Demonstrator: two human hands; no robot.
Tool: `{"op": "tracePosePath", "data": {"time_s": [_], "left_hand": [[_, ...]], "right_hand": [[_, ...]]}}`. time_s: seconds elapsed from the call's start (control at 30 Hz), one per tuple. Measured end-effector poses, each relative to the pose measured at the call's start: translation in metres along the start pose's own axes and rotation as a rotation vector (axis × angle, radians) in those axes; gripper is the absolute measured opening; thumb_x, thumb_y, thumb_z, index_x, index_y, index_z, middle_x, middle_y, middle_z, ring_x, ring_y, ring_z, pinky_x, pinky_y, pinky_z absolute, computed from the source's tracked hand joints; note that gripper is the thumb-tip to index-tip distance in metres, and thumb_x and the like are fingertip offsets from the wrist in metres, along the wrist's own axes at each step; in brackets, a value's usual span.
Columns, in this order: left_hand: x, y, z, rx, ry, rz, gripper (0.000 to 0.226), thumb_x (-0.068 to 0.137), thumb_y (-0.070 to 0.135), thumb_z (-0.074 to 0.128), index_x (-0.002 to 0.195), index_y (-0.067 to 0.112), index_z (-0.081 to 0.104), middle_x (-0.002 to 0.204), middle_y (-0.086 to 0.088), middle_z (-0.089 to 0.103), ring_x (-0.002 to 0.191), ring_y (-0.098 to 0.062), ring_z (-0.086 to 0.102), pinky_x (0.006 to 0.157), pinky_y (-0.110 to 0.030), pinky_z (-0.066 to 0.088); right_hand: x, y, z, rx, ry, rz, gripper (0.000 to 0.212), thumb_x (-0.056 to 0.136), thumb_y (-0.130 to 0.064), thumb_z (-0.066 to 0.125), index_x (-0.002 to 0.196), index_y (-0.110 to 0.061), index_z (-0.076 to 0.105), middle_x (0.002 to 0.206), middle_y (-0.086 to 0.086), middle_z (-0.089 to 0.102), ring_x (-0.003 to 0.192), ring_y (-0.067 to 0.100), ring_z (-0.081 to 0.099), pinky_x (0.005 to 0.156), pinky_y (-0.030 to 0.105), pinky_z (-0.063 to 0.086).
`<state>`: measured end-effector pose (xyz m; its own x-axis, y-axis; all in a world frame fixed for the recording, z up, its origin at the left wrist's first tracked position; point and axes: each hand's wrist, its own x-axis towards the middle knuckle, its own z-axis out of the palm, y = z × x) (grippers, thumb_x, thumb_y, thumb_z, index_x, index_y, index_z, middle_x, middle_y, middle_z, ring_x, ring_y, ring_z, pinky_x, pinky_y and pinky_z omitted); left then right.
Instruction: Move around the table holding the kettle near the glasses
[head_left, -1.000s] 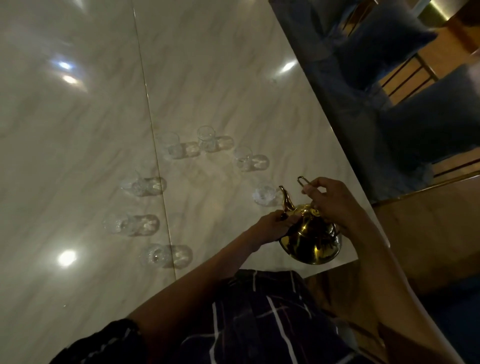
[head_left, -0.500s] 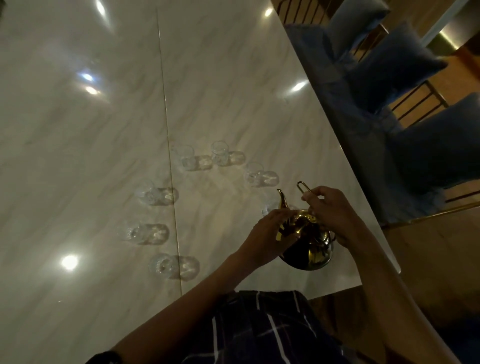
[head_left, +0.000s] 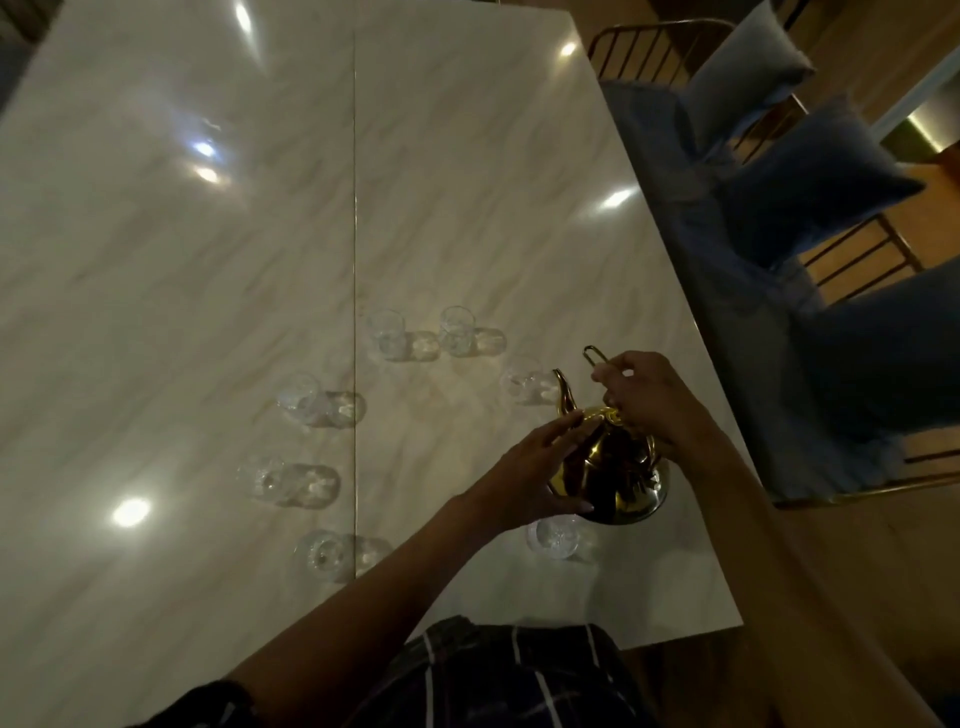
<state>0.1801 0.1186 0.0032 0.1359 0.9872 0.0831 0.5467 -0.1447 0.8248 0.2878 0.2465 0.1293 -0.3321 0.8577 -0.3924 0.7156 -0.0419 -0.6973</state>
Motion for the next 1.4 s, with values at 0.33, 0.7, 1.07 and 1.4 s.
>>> {"op": "tracePosePath", "data": {"time_s": [0.33, 0.7, 1.07, 1.4], "left_hand": [[0.031, -0.018, 0.006, -0.096, 0.000, -0.087, 0.107, 0.079, 0.036, 0.086, 0.162, 0.019, 0.021, 0.167, -0.010, 0.024, 0.140, -0.030, 0.045, 0.110, -0.037, 0.045], [0.045, -0.020, 0.009, -0.097, 0.000, -0.143, 0.108, 0.078, 0.033, 0.087, 0.162, 0.018, 0.021, 0.167, -0.011, 0.023, 0.139, -0.033, 0.047, 0.109, -0.047, 0.048], [0.044, -0.007, 0.013, -0.067, 0.015, -0.130, 0.107, 0.080, 0.038, 0.083, 0.163, 0.022, 0.016, 0.167, -0.013, 0.021, 0.152, -0.033, 0.028, 0.112, -0.057, 0.043], [0.039, 0.007, 0.013, -0.085, 0.048, -0.100, 0.104, 0.082, 0.031, 0.084, 0.162, 0.017, 0.018, 0.166, -0.013, 0.024, 0.152, -0.029, 0.025, 0.117, -0.041, 0.034]], "right_hand": [[0.046, -0.004, 0.001, -0.077, -0.021, 0.011, 0.024, 0.095, -0.030, 0.058, 0.100, -0.010, 0.070, 0.075, 0.006, 0.064, 0.058, 0.012, 0.056, 0.056, 0.028, 0.045], [0.061, -0.001, -0.004, -0.109, -0.035, -0.008, 0.024, 0.097, -0.032, 0.056, 0.098, -0.012, 0.070, 0.074, 0.004, 0.064, 0.065, 0.013, 0.060, 0.060, 0.027, 0.047], [0.054, -0.003, -0.013, -0.166, -0.020, -0.044, 0.023, 0.098, -0.033, 0.055, 0.100, -0.015, 0.070, 0.081, 0.001, 0.065, 0.075, 0.009, 0.063, 0.062, 0.026, 0.047], [0.044, -0.007, -0.016, -0.172, -0.035, -0.062, 0.022, 0.099, -0.031, 0.054, 0.100, -0.015, 0.069, 0.079, 0.001, 0.064, 0.072, 0.008, 0.061, 0.059, 0.025, 0.046]]}}
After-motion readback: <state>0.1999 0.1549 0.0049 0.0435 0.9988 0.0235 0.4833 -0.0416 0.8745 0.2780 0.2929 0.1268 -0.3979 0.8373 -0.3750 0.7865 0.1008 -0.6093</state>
